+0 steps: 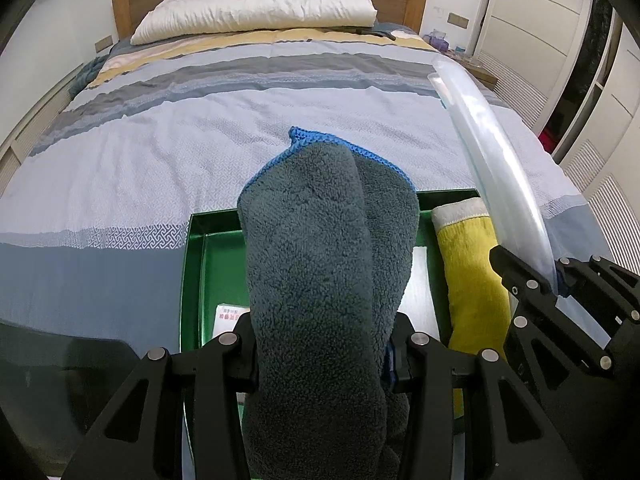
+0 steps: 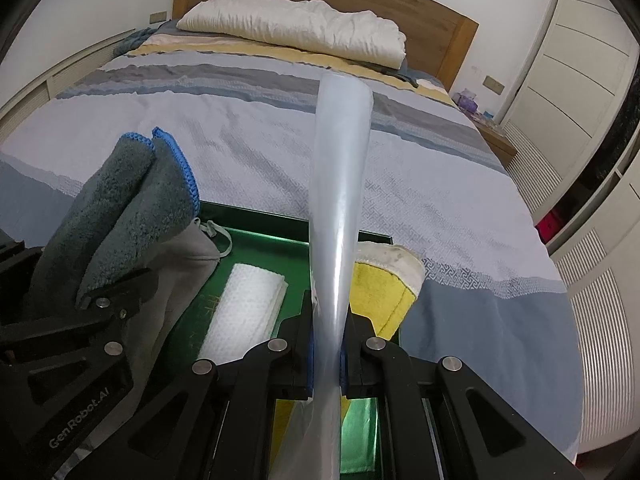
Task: Organize soft objects
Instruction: 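Lift the dark grey towel and clear tube and carry them over the green tray, then lower the dark grey towel into the tray while the right gripper lowers the tube beside the yellow towel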
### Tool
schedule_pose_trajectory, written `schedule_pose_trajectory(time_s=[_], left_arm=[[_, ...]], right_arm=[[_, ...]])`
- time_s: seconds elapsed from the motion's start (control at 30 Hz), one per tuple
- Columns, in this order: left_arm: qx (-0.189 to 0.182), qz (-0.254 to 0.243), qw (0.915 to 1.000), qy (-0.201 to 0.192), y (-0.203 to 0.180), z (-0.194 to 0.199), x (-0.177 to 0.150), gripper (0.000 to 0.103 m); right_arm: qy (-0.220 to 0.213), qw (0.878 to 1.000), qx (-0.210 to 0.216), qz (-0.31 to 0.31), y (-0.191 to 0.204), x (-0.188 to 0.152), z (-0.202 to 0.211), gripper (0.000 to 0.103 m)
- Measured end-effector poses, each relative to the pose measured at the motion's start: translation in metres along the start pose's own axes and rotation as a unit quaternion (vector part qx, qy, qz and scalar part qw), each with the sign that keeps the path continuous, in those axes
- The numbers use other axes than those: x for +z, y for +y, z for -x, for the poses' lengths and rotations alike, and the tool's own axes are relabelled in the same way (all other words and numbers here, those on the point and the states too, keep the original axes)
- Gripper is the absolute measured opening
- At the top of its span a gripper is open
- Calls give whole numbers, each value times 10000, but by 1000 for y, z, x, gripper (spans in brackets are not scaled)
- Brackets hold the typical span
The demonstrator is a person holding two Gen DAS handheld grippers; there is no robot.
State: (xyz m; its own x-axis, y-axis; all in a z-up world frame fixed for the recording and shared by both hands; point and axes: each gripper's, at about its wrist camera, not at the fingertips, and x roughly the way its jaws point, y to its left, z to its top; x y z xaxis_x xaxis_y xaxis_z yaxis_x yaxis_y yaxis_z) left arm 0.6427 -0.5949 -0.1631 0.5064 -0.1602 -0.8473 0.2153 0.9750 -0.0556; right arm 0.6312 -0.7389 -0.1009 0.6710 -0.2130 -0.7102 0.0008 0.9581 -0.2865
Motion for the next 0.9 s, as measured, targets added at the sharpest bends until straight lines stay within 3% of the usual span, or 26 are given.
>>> schedule_pose_trajectory(time_s=[0.9], left_arm=[[259,54,9996,94,-3,-17,3,39]], right_arm=[[23,10000,-23,-49,-9,4,-24,8]])
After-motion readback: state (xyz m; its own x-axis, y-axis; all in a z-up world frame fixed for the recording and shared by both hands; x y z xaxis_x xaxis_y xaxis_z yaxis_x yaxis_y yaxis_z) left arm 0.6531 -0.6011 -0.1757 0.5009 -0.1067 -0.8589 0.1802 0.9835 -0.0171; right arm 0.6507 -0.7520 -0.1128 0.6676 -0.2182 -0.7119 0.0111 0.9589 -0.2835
